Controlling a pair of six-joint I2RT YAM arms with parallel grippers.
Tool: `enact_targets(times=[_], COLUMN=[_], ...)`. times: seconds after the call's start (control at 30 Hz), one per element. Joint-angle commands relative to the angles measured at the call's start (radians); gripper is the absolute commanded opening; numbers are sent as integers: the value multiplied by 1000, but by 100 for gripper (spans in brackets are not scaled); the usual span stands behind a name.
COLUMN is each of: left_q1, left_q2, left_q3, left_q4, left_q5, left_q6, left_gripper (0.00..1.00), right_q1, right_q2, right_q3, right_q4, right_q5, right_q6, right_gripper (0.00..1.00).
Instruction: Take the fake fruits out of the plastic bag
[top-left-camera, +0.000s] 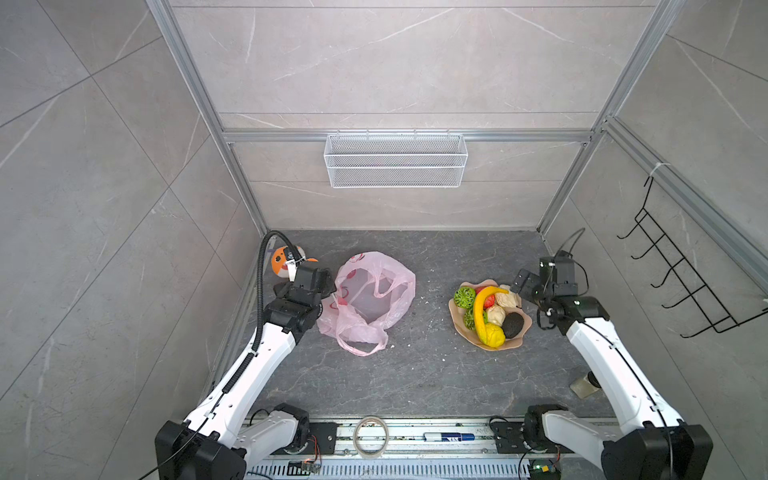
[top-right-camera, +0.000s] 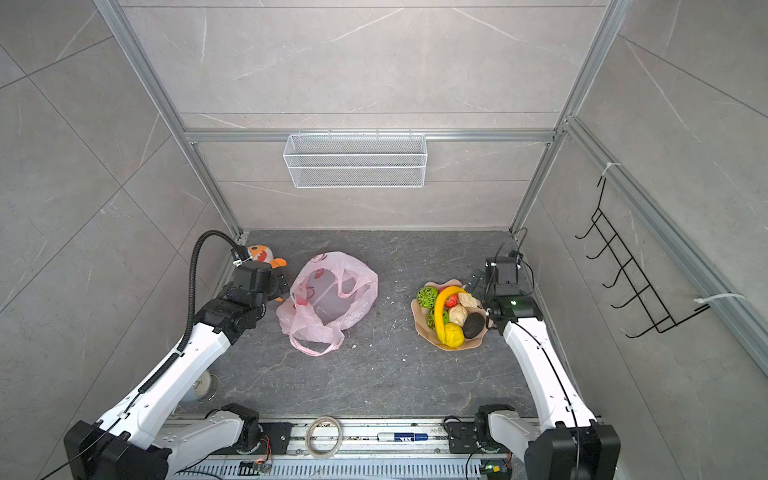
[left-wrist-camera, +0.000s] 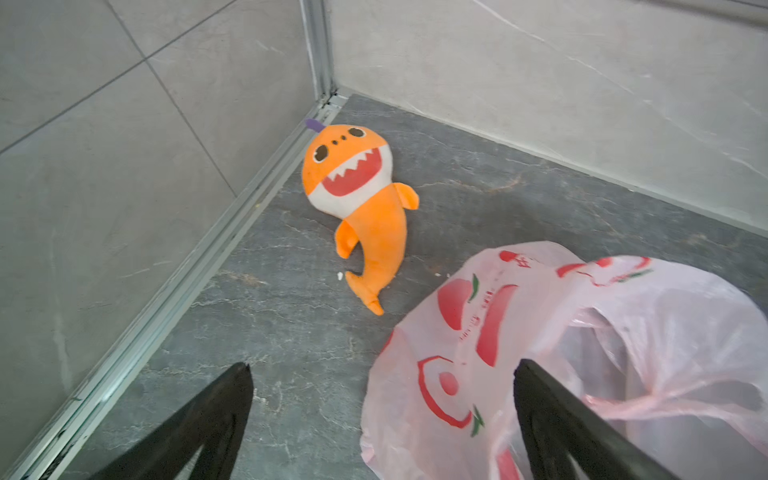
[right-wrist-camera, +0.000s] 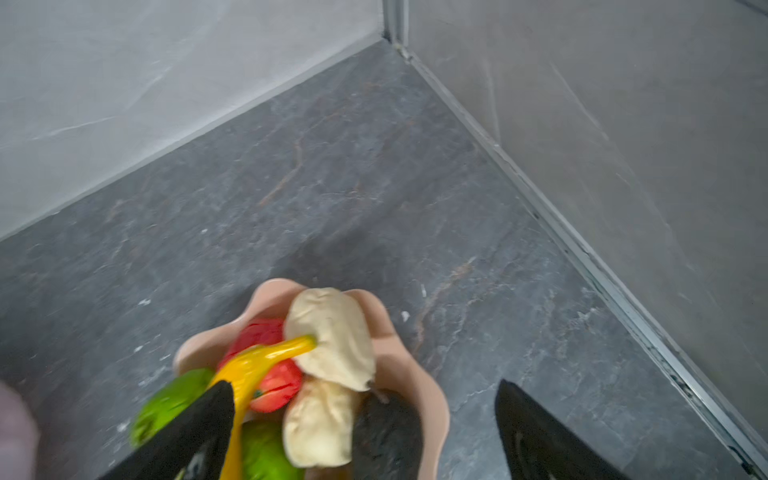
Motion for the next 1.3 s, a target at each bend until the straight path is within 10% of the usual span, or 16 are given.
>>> enact_targets(times=[0.0,0.57,1.27], left_q1=[57,333,335], left_q2=[-8,169,291], left_q3=[-53,-536,-647], left_q4=[75,974,1270], left_q5=[-68,112,203], left_q6=[79,306,353], left_gripper=[99,100,100], right_q1=[-22,-38,84], right_q2=[-96,65,64], right_q3=[-222,-444,-552], right_q4=[467,910,1039], right_q5=[10,-4,-89], right_q6=[-137,-324,-427], right_gripper=[99,99,99])
